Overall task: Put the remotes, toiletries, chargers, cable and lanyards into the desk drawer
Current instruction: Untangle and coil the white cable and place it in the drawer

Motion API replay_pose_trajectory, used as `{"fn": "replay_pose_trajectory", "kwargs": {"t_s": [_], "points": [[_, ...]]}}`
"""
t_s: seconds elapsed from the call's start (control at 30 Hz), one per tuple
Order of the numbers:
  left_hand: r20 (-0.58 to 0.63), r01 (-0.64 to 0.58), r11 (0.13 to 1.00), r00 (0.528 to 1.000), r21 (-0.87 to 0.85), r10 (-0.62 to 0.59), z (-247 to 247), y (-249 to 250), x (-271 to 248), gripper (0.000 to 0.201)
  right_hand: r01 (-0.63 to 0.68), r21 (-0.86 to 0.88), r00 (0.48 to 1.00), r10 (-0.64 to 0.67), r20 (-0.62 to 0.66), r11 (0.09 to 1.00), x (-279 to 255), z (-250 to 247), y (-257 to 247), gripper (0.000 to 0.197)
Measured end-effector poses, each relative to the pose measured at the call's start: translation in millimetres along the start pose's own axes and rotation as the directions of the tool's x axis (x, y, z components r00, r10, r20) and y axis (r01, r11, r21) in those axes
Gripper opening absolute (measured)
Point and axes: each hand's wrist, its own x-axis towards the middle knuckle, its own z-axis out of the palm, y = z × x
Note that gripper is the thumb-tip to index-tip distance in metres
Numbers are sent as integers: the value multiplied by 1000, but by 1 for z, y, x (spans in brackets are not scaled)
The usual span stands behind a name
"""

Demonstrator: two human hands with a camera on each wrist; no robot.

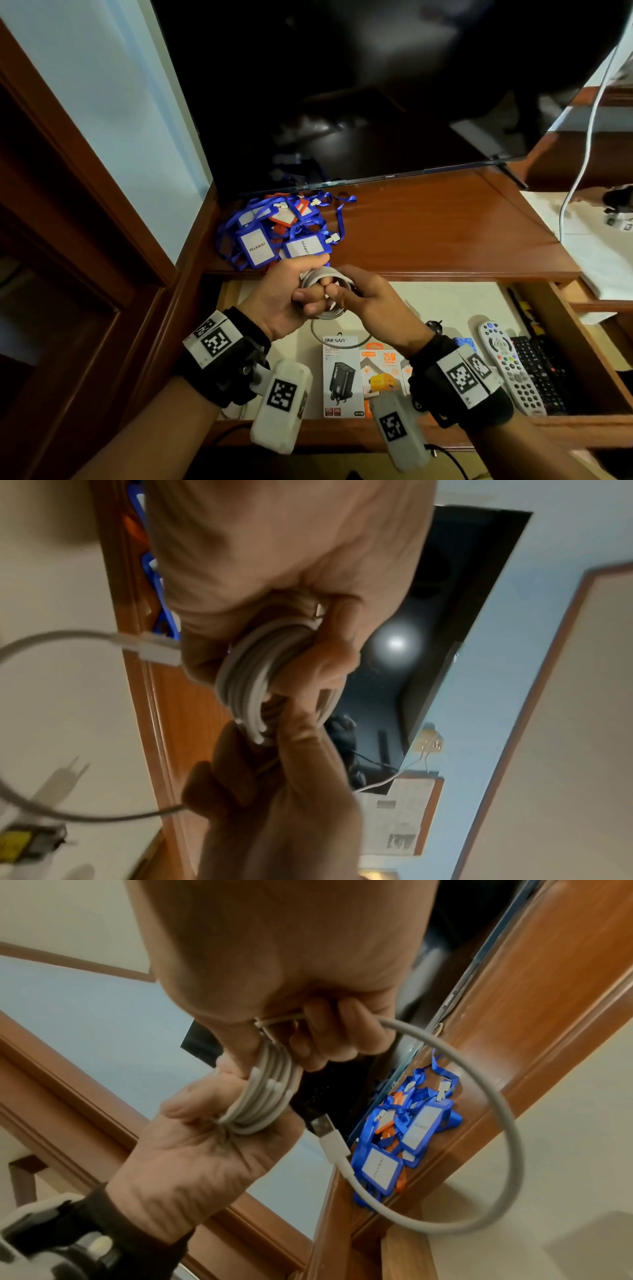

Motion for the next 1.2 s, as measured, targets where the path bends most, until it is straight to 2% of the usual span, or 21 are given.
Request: {"fn": "replay_pose_trajectory", "kwargs": {"t_s": [0.1,0.17,0.23,0.3,0.33,0.43,0.5,0.57,0.6,0.67,0.77,0.83,0.87,0.97,1.0,1.07,1.13,1.2], "points": [[-173,-72,990,981,120,92,7,-4,2,36,-37,-122,999,34,-22,992,2,0,-1,26],[-272,-131,935,935,329,226,6,-9,5,30,-70,-166,997,64,-41,984,2,-1,-2,33],[-255,-188,773,874,606,412,1,-13,8,23,-90,-208,996,82,-47,974,3,-1,-1,31],[-139,-268,610,833,746,536,-2,-12,4,13,-89,-281,996,80,-44,956,3,-3,1,28],[-72,-305,562,832,769,551,-3,-12,2,16,-81,-312,997,72,-39,947,3,-4,1,24],[53,-337,515,871,788,488,-7,-7,-3,41,-74,-376,997,72,-18,924,5,-6,0,12],[118,-308,454,909,836,400,-14,-1,-5,55,-81,-405,996,91,5,911,5,-6,0,19],[145,-266,404,941,875,307,-20,6,-6,55,-100,-413,992,121,23,905,6,-5,-1,25],[126,-238,428,953,872,274,-22,7,-6,47,-112,-410,991,133,24,905,6,-4,0,26],[57,-179,554,972,813,230,-22,5,-7,31,-132,-399,988,155,25,907,8,-1,0,26],[-1,-151,689,977,708,215,-21,-5,-11,25,-135,-337,988,154,32,932,10,-1,4,11],[-33,-166,737,968,655,247,-23,-8,-13,23,-146,-176,987,156,42,973,8,-5,6,5],[-52,-174,755,963,632,265,-24,-8,-15,20,-156,-66,986,159,45,986,6,-8,7,10],[-84,-191,812,956,551,282,-28,-4,-19,14,-163,295,986,161,31,941,-1,-22,12,12],[-91,-199,825,953,529,288,-30,-2,-21,14,-139,372,989,144,16,918,-3,-25,14,9],[-122,-219,867,945,448,303,-31,4,-23,15,-52,407,995,84,-60,912,-5,-27,18,5],[-147,-256,904,936,342,320,-31,9,-24,18,47,410,984,28,-175,911,-6,-25,20,12],[-171,-287,918,925,274,340,-30,12,-23,24,120,481,965,13,-263,869,-7,-21,19,20]]}}
